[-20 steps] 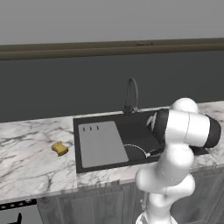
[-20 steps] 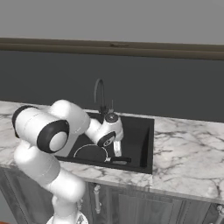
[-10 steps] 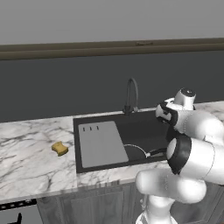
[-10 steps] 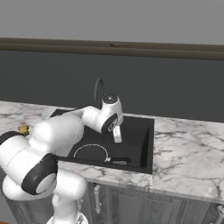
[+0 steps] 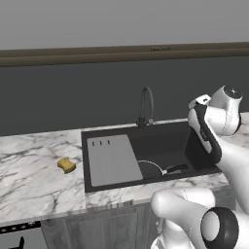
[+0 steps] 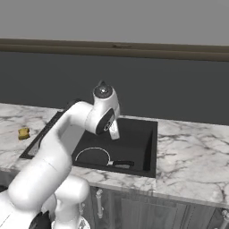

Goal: Pick the pan and sponge and place them into the sink. Then turn on the water.

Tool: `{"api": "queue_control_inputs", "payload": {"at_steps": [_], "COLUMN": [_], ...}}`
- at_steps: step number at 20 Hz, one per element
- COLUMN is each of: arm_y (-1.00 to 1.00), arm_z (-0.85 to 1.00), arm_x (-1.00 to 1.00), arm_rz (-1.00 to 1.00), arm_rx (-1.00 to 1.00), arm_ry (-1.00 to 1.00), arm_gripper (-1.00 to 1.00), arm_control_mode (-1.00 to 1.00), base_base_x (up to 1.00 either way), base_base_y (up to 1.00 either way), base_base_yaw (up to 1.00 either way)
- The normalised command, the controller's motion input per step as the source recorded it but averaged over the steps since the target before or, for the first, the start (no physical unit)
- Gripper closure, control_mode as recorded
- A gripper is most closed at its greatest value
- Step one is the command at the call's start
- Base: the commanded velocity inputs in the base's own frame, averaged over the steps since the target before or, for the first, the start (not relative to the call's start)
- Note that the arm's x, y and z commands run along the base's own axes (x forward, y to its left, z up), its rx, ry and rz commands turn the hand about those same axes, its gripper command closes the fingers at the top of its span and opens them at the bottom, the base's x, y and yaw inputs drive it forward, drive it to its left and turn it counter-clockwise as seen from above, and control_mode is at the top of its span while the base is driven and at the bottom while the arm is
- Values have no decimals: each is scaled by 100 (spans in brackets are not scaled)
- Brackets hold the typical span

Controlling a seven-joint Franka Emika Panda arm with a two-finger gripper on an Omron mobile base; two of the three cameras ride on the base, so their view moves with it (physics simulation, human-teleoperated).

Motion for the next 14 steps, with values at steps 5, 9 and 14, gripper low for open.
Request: {"api": "queue_control_inputs", "payload": {"at_steps": [5,9,14], "arm_y": [91,100,100], "arm_z": [81,78,57], "arm_x": [-69,-69,-66], "arm_rz": [39,51,55], "arm_rx": [-8,-21,-30], "arm_ry": [-5,1,2], "arm_gripper": [-100,-100,-100], "arm_control_mode": [-100,-100,-100], "base_base_x": [0,0,0], "base_base_y": [0,0,0], "base_base_yaw": [0,0,0]}}
